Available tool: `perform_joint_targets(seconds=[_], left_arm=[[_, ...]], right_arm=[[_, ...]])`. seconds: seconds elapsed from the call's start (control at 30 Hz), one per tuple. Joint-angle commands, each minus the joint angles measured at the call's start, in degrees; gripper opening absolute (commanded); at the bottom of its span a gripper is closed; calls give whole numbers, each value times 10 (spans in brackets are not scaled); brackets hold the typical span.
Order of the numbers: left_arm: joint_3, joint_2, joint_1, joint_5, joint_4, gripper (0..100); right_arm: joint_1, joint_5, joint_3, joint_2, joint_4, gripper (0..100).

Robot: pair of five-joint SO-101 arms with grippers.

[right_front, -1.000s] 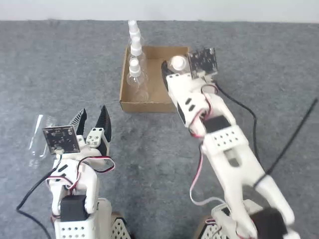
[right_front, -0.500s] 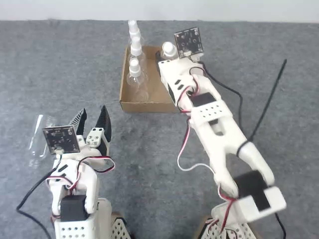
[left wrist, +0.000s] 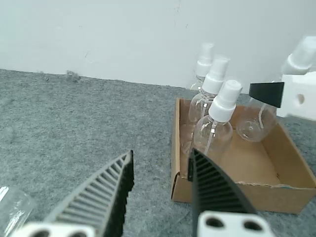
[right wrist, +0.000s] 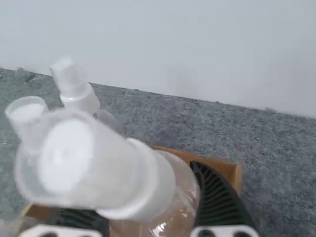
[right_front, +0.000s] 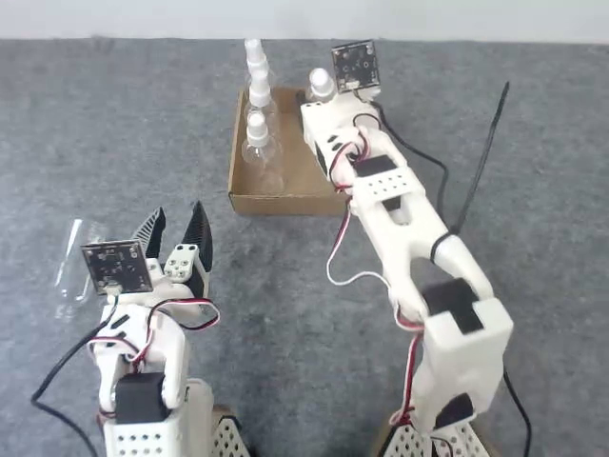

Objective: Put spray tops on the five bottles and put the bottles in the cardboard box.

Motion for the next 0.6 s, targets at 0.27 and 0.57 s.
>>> perform_joint_targets(seconds=[0.27,0.57], left_arm=[[-8,-9,-2,7,-14,166],[-7,-9,-2,7,-14,166]], right_arm=[[17,-11,-116,72,-15,53],[16,-11,-128,107,-18,52]])
